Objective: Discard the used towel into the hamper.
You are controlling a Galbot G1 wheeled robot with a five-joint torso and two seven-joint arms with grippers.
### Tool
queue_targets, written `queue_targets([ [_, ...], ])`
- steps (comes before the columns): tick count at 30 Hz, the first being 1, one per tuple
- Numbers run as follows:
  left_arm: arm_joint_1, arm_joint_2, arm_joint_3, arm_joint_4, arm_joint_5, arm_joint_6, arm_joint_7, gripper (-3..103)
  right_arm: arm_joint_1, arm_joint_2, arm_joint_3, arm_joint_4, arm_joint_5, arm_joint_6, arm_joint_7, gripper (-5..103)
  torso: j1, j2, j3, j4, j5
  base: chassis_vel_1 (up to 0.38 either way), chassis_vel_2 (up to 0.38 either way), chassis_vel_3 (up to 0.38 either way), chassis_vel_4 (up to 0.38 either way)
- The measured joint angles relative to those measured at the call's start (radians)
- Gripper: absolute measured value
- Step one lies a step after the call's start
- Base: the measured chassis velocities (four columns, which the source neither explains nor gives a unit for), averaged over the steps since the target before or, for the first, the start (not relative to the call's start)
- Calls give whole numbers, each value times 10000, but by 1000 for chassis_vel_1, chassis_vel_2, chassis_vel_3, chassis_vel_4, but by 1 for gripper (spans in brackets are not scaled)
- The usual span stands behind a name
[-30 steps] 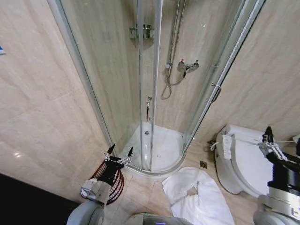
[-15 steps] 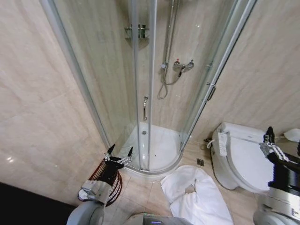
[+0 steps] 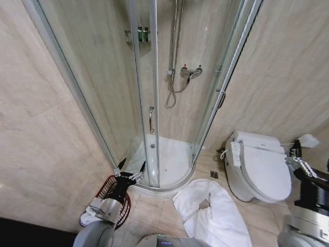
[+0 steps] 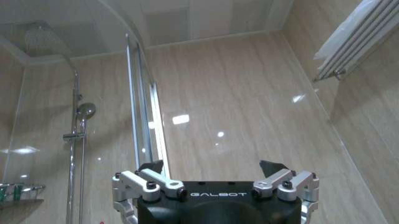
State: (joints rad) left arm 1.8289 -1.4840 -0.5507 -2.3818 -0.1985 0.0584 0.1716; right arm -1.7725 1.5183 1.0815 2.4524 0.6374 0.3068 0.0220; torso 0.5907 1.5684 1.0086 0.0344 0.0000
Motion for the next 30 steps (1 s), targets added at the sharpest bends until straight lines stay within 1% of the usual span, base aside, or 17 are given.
queue_targets([
  [16,0,1,-1,0,-1,0,0,100,16,-3,-36,-6,5,-6,24,100,-1,0,0,-1,-2,-9,-15,10,9],
  [23,0,-1,-1,0,0,0,0,100,14,5,-31,-46,9,32,9,100,0,-2,0,0,2,-134,-123,155,131],
  [24,0,0,0,0,0,0,-1,100,12,6,-31,-58,10,79,4,100,1,-2,0,-1,-3,-212,-179,196,191],
  [26,0,-2,1,0,0,0,0,100,23,4,-25,-111,7,209,-74,100,1,-2,1,0,6,-175,-174,165,179],
  [30,0,-3,3,0,-1,0,0,100,50,1,-16,-137,1,303,-110,100,1,-2,1,-2,4,-113,-133,122,103],
])
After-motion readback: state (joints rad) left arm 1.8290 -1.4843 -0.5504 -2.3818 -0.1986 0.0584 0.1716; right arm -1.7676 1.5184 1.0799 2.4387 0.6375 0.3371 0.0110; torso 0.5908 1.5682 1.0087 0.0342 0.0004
